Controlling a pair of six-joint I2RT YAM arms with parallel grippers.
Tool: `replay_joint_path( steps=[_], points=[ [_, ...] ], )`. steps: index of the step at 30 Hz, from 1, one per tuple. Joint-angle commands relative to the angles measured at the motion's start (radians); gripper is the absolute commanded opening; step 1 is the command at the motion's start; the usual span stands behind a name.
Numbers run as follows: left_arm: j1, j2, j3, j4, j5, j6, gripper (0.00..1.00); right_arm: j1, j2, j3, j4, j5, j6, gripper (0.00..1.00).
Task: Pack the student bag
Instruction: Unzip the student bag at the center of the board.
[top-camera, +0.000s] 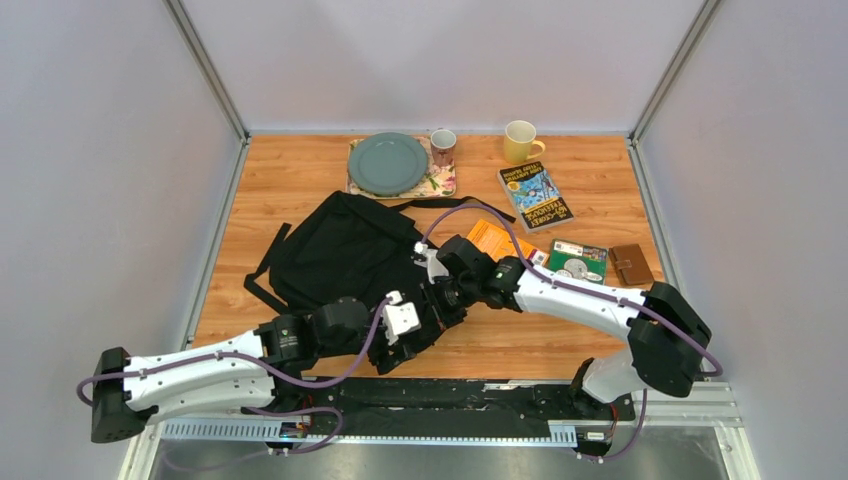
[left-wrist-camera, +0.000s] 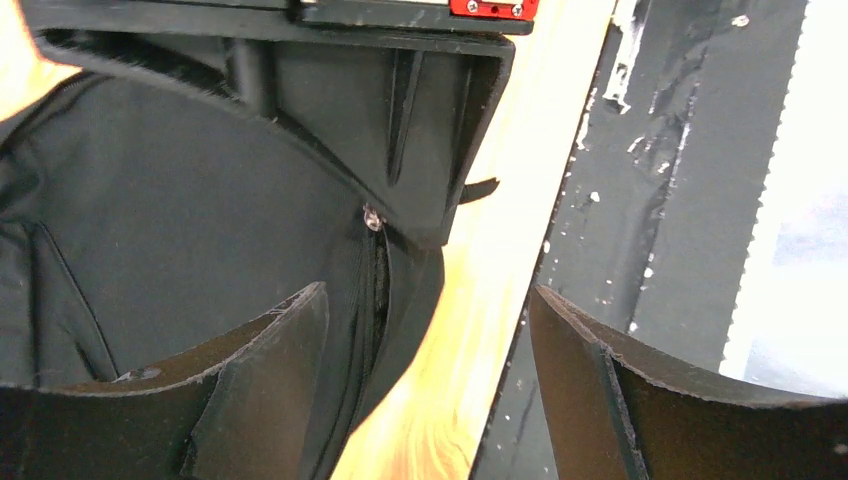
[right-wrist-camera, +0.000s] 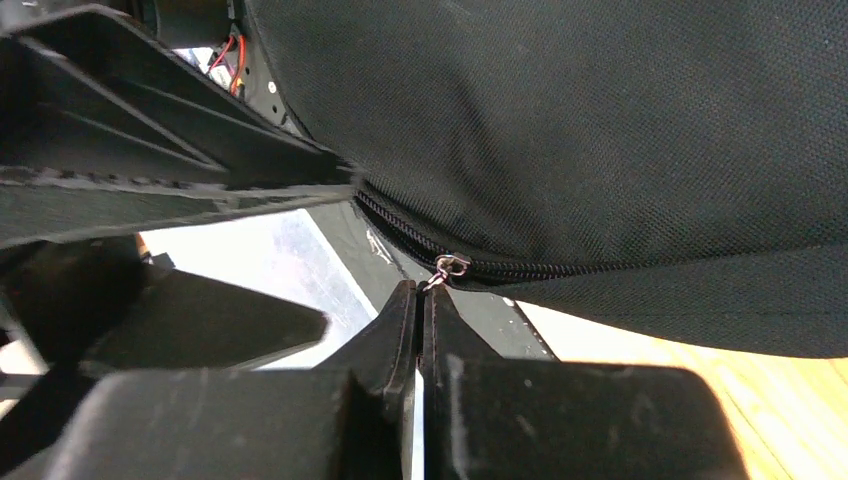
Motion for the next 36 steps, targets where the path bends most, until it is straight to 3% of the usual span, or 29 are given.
replay_joint_path(
  steps=[1,5,6,8,9,11,12,15,21,28,36],
  points=[
    [-0.046,0.046,-0.034,0.216,-0.085,0.123,0.81,-0.003,-0.053,-0.008,0.065,-0.061,-0.004,0.0],
    [-0.056,0.076,-0.069,0.274,-0.105,0.125,0.78,-0.002,-0.067,-0.014,0.057,-0.066,-0.018,0.0],
    [-0.056,0.077,-0.082,0.281,-0.107,0.122,0.65,-0.002,-0.067,-0.014,0.048,-0.064,-0.024,0.0],
    [-0.057,0.082,-0.096,0.291,-0.122,0.109,0.51,-0.002,-0.064,-0.011,0.039,-0.07,-0.029,0.0],
    [-0.057,0.086,-0.104,0.288,-0.126,0.102,0.38,-0.003,-0.066,-0.01,0.033,-0.073,-0.035,0.0],
    [-0.057,0.1,-0.109,0.282,-0.127,0.077,0.27,-0.003,-0.066,-0.005,0.028,-0.076,-0.043,0.0],
    [-0.057,0.1,-0.118,0.282,-0.122,0.07,0.15,-0.003,-0.066,0.001,0.016,-0.075,-0.05,0.0],
    [-0.057,0.099,-0.144,0.282,-0.128,0.034,0.0,-0.003,-0.066,0.012,-0.015,-0.06,-0.064,0.0],
    [-0.057,0.059,-0.207,0.273,-0.148,-0.041,0.0,-0.005,-0.061,0.025,-0.05,-0.027,-0.075,0.0],
    [-0.059,-0.002,-0.23,0.183,-0.163,-0.078,0.0,-0.06,-0.043,0.076,-0.147,0.14,-0.093,0.0],
    [-0.089,-0.055,-0.268,0.13,-0.188,-0.102,0.0,-0.107,0.02,0.177,-0.255,0.126,-0.184,0.0]
  ],
)
